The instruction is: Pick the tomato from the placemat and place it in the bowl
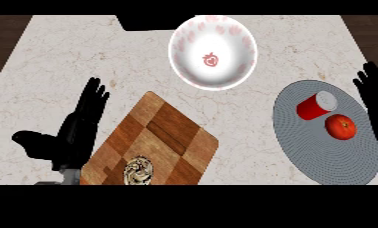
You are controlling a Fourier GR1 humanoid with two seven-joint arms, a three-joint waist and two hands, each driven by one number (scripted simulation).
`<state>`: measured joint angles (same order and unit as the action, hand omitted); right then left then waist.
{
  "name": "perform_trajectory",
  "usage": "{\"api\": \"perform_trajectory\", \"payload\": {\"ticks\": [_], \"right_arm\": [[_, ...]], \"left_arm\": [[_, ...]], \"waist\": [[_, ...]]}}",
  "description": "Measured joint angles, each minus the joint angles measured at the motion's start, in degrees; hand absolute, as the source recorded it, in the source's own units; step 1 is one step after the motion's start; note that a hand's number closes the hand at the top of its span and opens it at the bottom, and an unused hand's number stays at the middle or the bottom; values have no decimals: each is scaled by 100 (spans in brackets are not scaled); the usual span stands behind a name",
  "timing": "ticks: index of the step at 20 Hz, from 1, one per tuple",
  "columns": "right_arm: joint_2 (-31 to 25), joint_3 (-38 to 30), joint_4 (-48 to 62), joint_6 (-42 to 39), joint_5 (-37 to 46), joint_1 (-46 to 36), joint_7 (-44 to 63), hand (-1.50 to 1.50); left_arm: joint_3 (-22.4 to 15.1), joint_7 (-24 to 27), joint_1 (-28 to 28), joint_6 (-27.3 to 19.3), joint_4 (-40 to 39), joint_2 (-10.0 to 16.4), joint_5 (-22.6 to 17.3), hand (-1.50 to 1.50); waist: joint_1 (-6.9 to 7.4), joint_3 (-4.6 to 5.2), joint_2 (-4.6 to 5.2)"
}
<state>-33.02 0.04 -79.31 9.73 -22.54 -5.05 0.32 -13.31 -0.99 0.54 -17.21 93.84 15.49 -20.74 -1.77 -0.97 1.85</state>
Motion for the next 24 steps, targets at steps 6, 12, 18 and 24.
{"api": "perform_trajectory", "payload": {"ticks": [6, 12, 18, 24], "right_arm": [[-226, 615, -69, -1180, 328, 379, -614, 150], [123, 295, -6, -95, 1070, 864, -2105, -150], [445, -340, -132, -319, 702, 1550, -3761, -150], [-5, -785, -1150, 103, 943, 2067, -2967, -150]], "left_arm": [[-49, -9, -493, -17, -226, 232, 508, 0], [-198, -70, -652, -95, -364, 223, 778, 0], [-249, -83, -722, -47, -425, 155, 942, 0], [-183, -181, -914, 51, -518, 62, 1041, 0]], "waist": [[90, 91, -153], [-42, 87, -195], [46, 90, -198], [87, 102, -196]]}}
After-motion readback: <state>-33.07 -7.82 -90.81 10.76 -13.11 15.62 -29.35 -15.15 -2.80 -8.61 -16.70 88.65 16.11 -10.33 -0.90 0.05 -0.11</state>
